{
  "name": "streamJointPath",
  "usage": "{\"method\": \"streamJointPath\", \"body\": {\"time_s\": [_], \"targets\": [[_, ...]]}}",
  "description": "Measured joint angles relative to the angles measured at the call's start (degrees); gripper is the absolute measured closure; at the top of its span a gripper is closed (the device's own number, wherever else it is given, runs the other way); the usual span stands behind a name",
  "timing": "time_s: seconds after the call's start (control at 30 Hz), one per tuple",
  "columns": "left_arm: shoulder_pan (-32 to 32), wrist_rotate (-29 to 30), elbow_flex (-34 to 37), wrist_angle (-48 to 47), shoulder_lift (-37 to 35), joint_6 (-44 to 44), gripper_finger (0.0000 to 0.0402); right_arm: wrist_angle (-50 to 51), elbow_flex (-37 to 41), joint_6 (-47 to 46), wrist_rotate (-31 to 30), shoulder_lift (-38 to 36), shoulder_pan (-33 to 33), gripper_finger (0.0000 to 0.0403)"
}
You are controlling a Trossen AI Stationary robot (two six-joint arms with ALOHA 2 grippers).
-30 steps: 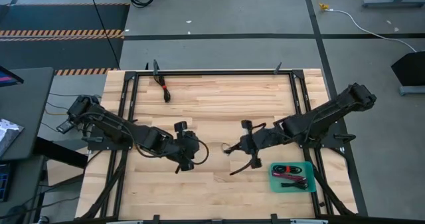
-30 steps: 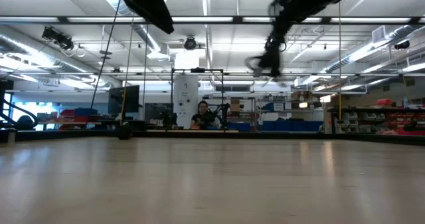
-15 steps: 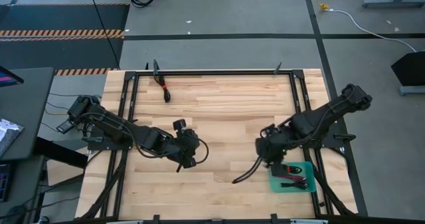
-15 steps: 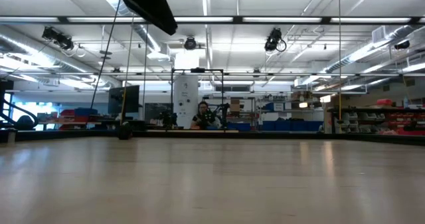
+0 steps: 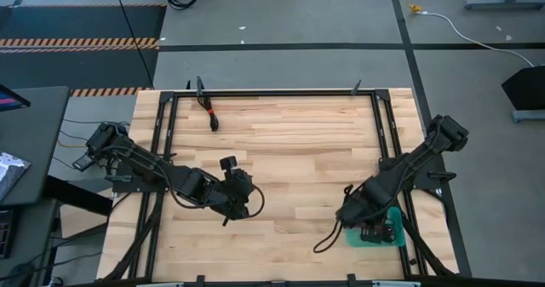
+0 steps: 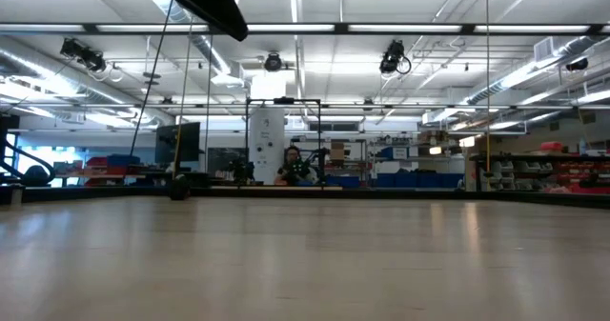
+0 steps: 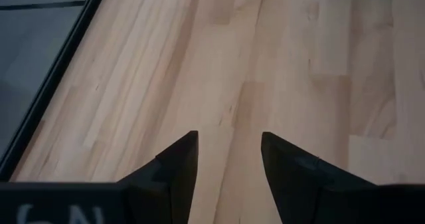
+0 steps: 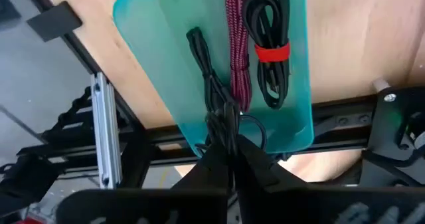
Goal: Pick and place USB-C Cables
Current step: Put the black charger cable into the green bin
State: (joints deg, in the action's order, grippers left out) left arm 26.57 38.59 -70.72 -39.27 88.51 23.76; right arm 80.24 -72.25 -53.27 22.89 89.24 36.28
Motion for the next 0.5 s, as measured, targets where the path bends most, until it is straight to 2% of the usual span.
{"method": "streamJointPath", "body": {"time_s": [0.2,0.5], "targets": [[0.34,0.00,0.00,0.06,0.00,-0.37,0.0230,-1.99,0.04,-0.73,-4.00,3.60,1.13,0.0373],[0.34,0.00,0.00,0.07,0.00,-0.35,0.0230,-3.86,0.04,-0.06,-3.52,8.45,3.82,0.0262]]}}
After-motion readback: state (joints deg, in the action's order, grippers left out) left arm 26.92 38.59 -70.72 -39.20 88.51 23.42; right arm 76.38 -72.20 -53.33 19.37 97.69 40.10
